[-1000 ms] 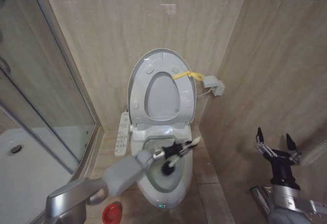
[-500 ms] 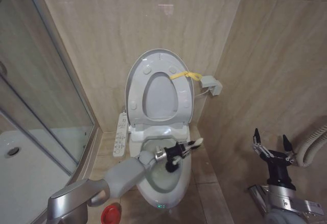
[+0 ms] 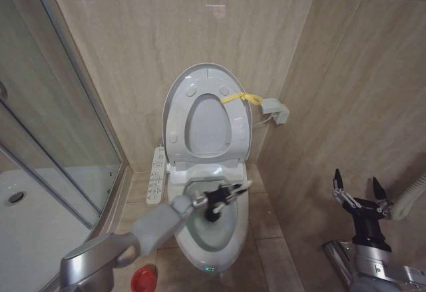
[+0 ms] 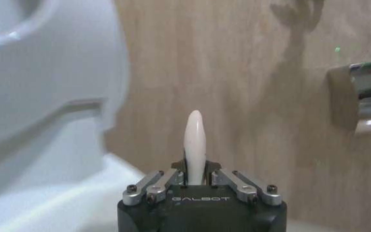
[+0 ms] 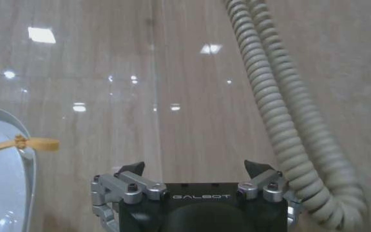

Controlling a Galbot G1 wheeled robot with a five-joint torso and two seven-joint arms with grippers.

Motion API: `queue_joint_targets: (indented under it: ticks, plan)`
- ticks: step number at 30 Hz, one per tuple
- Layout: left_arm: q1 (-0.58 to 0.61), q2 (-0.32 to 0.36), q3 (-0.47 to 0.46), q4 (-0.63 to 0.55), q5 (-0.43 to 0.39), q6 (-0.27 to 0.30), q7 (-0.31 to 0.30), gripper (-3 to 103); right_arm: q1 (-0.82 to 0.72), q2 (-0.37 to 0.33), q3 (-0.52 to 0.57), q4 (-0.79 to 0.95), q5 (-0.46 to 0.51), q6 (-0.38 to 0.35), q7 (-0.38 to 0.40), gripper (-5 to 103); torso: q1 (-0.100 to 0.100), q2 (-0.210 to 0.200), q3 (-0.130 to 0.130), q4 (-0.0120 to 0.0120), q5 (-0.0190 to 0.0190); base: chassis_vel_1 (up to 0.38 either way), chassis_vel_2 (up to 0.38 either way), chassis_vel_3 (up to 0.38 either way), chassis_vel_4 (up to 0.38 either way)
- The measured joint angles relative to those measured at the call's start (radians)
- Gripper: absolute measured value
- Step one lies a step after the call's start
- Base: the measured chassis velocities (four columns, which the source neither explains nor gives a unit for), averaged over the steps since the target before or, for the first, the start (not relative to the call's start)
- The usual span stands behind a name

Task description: Open the toilet lid, clean the toilet bowl with a toilet brush, close the toilet lid, and flush.

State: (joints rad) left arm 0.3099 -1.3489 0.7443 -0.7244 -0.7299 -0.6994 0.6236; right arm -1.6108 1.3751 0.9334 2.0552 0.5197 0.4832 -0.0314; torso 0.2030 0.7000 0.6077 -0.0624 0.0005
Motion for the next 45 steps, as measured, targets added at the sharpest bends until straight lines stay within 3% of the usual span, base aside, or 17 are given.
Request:
queue_joint_targets:
  ticks: [2, 3, 7, 9, 11, 14, 19, 22, 25, 29, 34, 36, 39, 45]
  plan:
    - [-0.003, 0.006, -0.016, -0.05, -0.021, 0.002, 0.0, 19, 0.0, -0.006, 0.006, 0.001, 0.005, -0.001, 0.0, 100, 0.0, 0.0, 0.0, -0.0001, -0.0001, 0.012, 0.025, 0.012, -0.002]
    - [-0.009, 0.004, -0.021, -0.085, -0.037, 0.005, -0.001, 19, 0.003, -0.006, 0.007, 0.001, 0.005, -0.002, 0.0, 100, 0.0, 0.0, 0.0, -0.0015, -0.0004, 0.0, 0.0, 0.0, 0.0]
    - [-0.016, 0.006, -0.016, -0.095, -0.042, 0.004, 0.002, 19, 0.01, -0.004, 0.005, -0.001, 0.005, -0.004, 0.001, 100, 0.0, 0.0, 0.0, -0.0035, -0.0003, -0.026, -0.018, -0.009, -0.01]
    - [-0.006, 0.014, -0.012, -0.066, -0.022, 0.0, 0.007, 19, 0.006, -0.004, 0.005, 0.0, 0.005, -0.004, 0.001, 100, 0.0, 0.0, 0.0, -0.0031, -0.0002, 0.0, 0.0, 0.0, 0.0]
    - [0.021, 0.027, -0.025, 0.002, 0.014, -0.013, 0.014, 19, -0.002, -0.009, 0.004, 0.006, 0.009, -0.004, 0.002, 100, 0.0, 0.0, 0.0, 0.0001, -0.0001, 0.0, 0.0, 0.0, 0.0]
    - [0.014, 0.011, -0.026, -0.012, -0.001, -0.006, 0.001, 19, -0.003, -0.016, 0.009, 0.007, 0.012, -0.003, 0.002, 100, 0.0, 0.0, 0.0, 0.0002, 0.0001, 0.033, 0.026, 0.014, 0.026]
    - [-0.019, -0.043, 0.026, -0.135, -0.066, 0.011, -0.039, 19, 0.014, -0.007, 0.006, 0.001, 0.011, -0.009, 0.003, 100, 0.0, 0.0, 0.0, -0.0038, -0.0003, 0.008, 0.011, -0.003, 0.0]
    - [-0.006, -0.04, 0.024, -0.099, -0.041, 0.006, -0.035, 19, 0.013, -0.005, 0.004, -0.004, 0.009, -0.007, 0.003, 100, 0.0, 0.0, 0.0, -0.0032, 0.0003, -0.048, -0.061, -0.011, -0.013]
    - [0.033, -0.007, 0.011, -0.028, 0.002, -0.008, -0.031, 19, -0.006, -0.007, 0.008, 0.003, 0.013, 0.001, 0.002, 100, 0.0, 0.0, 0.0, 0.0, 0.0001, 0.0, 0.0, 0.0, 0.0]
    - [0.034, -0.015, 0.001, -0.056, 0.0, -0.01, -0.04, 19, -0.003, -0.007, 0.009, 0.004, 0.012, -0.001, 0.002, 100, 0.0, 0.0, 0.0, -0.0002, 0.0, 0.031, 0.02, 0.001, 0.01]
    - [0.017, -0.037, 0.011, -0.142, -0.023, -0.009, -0.048, 19, 0.016, 0.001, 0.001, -0.002, 0.004, -0.008, 0.002, 100, 0.0, 0.0, 0.0, -0.0036, -0.0004, 0.0, 0.0, 0.0, 0.0]
    - [0.028, -0.026, 0.011, -0.113, -0.009, -0.012, -0.038, 19, 0.015, 0.002, 0.0, -0.004, 0.002, -0.008, 0.002, 100, 0.0, 0.0, 0.0, -0.0032, 0.0001, -0.027, -0.02, -0.012, 0.005]
    - [0.062, -0.011, -0.045, -0.016, 0.027, -0.027, -0.026, 19, -0.002, 0.0, 0.006, 0.004, 0.005, -0.003, 0.002, 100, 0.0, 0.0, 0.0, -0.0003, -0.0002, -0.018, -0.008, 0.004, 0.003]
    - [0.044, -0.023, -0.017, -0.116, -0.013, -0.017, -0.045, 19, 0.006, -0.001, 0.011, 0.005, 0.007, -0.006, 0.002, 100, 0.0, 0.0, 0.0, -0.0018, -0.0001, 0.009, 0.006, 0.001, 0.0]
